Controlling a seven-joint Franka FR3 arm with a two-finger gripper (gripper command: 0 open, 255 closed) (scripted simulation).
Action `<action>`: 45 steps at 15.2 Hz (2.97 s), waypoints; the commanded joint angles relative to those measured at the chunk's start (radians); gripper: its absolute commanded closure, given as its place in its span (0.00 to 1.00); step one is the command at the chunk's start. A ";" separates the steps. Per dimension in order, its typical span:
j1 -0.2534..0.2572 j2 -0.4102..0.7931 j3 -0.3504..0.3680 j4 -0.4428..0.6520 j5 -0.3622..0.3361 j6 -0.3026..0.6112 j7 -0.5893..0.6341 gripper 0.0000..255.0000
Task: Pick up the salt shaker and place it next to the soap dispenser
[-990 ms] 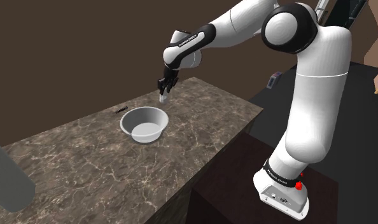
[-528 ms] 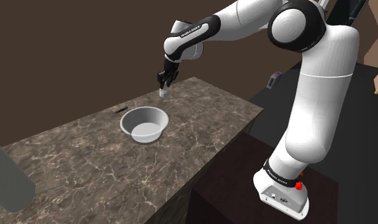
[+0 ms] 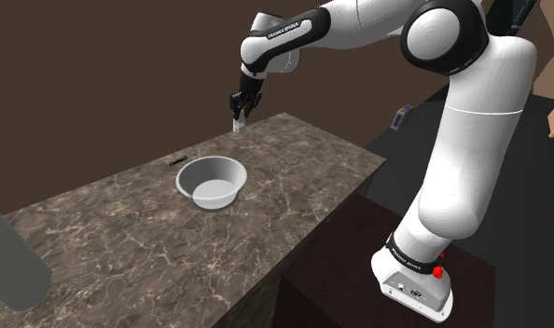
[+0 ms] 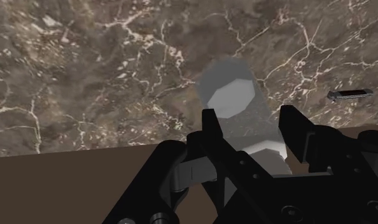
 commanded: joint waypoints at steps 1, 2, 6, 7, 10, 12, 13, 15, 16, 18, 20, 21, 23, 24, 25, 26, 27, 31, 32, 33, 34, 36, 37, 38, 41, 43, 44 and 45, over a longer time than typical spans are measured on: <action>0.000 -0.010 -0.001 0.012 -0.003 -0.022 0.003 1.00; 0.000 -0.015 -0.002 0.020 -0.005 -0.034 0.006 1.00; 0.000 -0.029 -0.003 0.054 -0.011 -0.083 0.014 1.00; 0.000 -0.033 -0.004 0.063 -0.013 -0.095 0.016 1.00; -0.001 -0.041 -0.005 0.092 -0.017 -0.132 0.023 1.00; -0.001 -0.046 -0.005 0.113 -0.019 -0.158 0.027 1.00; -0.001 -0.048 -0.006 0.124 -0.020 -0.170 0.029 1.00; -0.001 -0.051 -0.006 0.146 -0.023 -0.196 0.032 1.00; -0.001 -0.052 -0.006 0.158 -0.024 -0.209 0.034 1.00; -0.001 -0.054 -0.007 0.182 -0.026 -0.235 0.038 1.00; -0.002 -0.056 -0.007 0.207 -0.028 -0.261 0.042 1.00; -0.002 -0.056 -0.007 0.220 -0.029 -0.274 0.043 1.00; -0.002 -0.056 -0.008 0.247 -0.030 -0.301 0.047 1.00; -0.003 -0.055 -0.008 0.261 -0.031 -0.314 0.049 1.00; -0.003 -0.054 -0.008 0.276 -0.032 -0.328 0.050 1.00; -0.003 -0.053 -0.008 0.290 -0.032 -0.341 0.052 1.00; -0.003 -0.052 -0.009 0.305 -0.033 -0.355 0.054 1.00; -0.004 -0.044 -0.009 0.370 -0.035 -0.411 0.060 1.00; -0.005 -0.042 -0.009 0.387 -0.035 -0.426 0.062 1.00; -0.005 -0.039 -0.010 0.405 -0.036 -0.440 0.064 1.00; -0.005 -0.035 -0.010 0.423 -0.036 -0.455 0.065 1.00; -0.006 -0.028 -0.010 0.461 -0.036 -0.485 0.069 1.00; -0.007 -0.023 -0.010 0.480 -0.036 -0.500 0.070 1.00; -0.007 -0.018 -0.010 0.501 -0.037 -0.516 0.072 1.00; -0.009 -0.002 -0.011 0.566 -0.037 -0.564 0.077 1.00; -0.010 0.012 -0.011 0.613 -0.036 -0.597 0.081 1.00; -0.011 0.020 -0.011 0.638 -0.036 -0.615 0.082 1.00; -0.011 0.028 -0.011 0.664 -0.036 -0.632 0.084 1.00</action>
